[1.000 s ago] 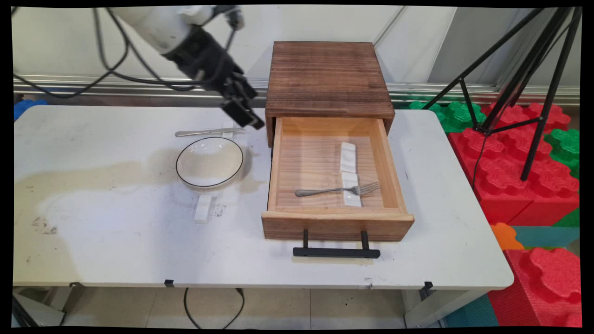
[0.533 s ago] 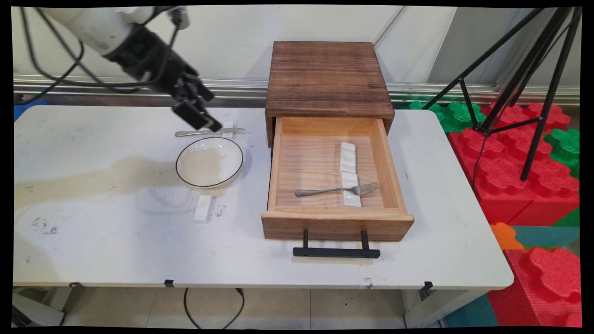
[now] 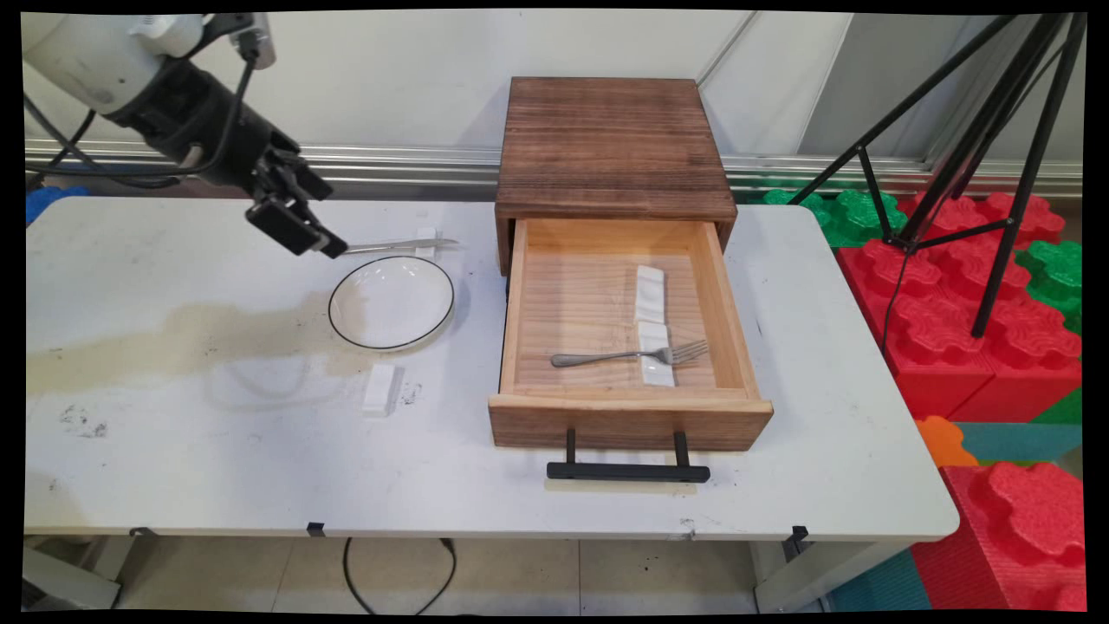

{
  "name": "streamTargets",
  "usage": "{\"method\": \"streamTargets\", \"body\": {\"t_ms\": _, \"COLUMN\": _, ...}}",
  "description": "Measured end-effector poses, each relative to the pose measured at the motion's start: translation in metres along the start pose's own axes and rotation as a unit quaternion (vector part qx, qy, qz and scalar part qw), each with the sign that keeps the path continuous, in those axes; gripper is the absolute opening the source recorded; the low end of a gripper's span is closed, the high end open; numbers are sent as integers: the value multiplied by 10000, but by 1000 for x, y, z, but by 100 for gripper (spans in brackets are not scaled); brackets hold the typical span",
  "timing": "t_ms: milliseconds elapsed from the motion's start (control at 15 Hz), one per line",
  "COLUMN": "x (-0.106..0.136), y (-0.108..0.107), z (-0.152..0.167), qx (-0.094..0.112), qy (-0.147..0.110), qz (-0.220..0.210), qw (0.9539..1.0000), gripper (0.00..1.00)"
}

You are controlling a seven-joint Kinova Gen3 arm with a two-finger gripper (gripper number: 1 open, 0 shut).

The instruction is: Pick up the knife from the left of the white plate

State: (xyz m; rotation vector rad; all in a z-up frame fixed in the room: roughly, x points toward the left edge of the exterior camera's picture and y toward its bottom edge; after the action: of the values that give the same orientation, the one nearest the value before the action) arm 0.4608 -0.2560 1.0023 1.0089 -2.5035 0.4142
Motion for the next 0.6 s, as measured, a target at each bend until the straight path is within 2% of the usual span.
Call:
{"method": "streamTargets", "body": {"t_ms": 267, "x": -14, "y": -7, "z": -6, "qx": 101, "qy": -136, "qz": -76, "qw": 9998, "gripper": 100}}
{"method": "streamTargets", "body": {"t_ms": 600, "x": -30, "y": -19, "z": -6, "qx": 111, "qy": -300, "qz": -68, "qw": 9995, "gripper": 100}}
